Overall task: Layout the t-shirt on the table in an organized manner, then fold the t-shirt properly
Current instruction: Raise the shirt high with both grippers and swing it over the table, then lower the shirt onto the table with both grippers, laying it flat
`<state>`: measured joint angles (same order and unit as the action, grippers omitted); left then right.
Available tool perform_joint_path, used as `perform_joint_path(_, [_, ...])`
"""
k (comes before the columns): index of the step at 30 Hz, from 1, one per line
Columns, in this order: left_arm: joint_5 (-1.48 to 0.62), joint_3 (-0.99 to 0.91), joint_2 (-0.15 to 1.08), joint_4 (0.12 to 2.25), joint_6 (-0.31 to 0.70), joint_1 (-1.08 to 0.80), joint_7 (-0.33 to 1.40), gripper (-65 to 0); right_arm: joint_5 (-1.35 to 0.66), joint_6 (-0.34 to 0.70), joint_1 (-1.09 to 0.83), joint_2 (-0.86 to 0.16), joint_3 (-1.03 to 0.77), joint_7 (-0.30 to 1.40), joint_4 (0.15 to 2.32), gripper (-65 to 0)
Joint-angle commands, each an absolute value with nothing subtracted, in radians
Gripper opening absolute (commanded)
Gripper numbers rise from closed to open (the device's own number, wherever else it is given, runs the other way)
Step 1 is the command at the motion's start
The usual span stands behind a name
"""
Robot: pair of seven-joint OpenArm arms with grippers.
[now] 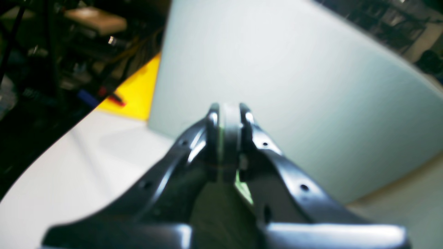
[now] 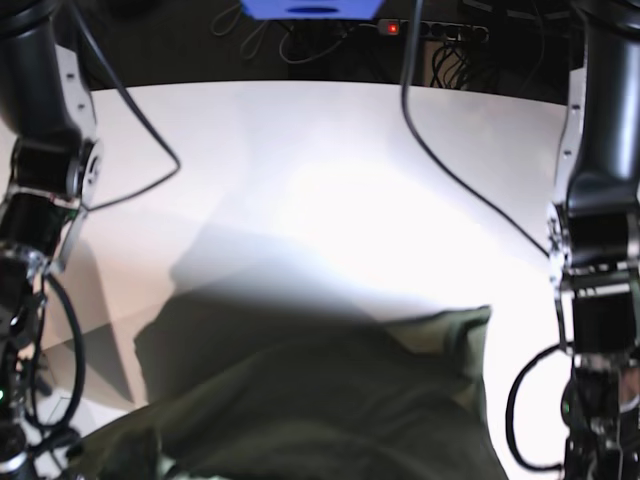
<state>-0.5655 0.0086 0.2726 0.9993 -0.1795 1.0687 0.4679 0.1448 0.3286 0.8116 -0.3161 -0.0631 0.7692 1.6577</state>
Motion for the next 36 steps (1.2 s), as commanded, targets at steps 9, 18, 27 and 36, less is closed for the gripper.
perform_joint_path(9, [-0.564, 0.002, 0.315, 1.069, -0.173, 1.084, 0.446, -64.9, 0.148, 0.325, 0.840, -0.332, -0.074, 0.748, 1.710, -65.0])
perform_joint_path(18, [-0.657, 0.001, 0.412, 1.288, -0.173, 0.789, 0.455, -64.9, 0.147, 0.325, 0.438, -0.259, -0.137, 0.737, 1.873, -65.0])
perform_joint_path(27, [-0.662, -0.171, 0.473, 1.524, -0.174, 0.349, 0.458, -64.9, 0.145, 0.326, 0.136, -0.177, -0.188, 0.651, 1.880, -65.0])
perform_joint_path(36, [-0.662, -0.318, 0.469, 1.639, -0.174, 0.225, 0.568, -64.9, 0.143, 0.371, 0.041, -0.171, -0.180, 0.602, 1.942, -65.0])
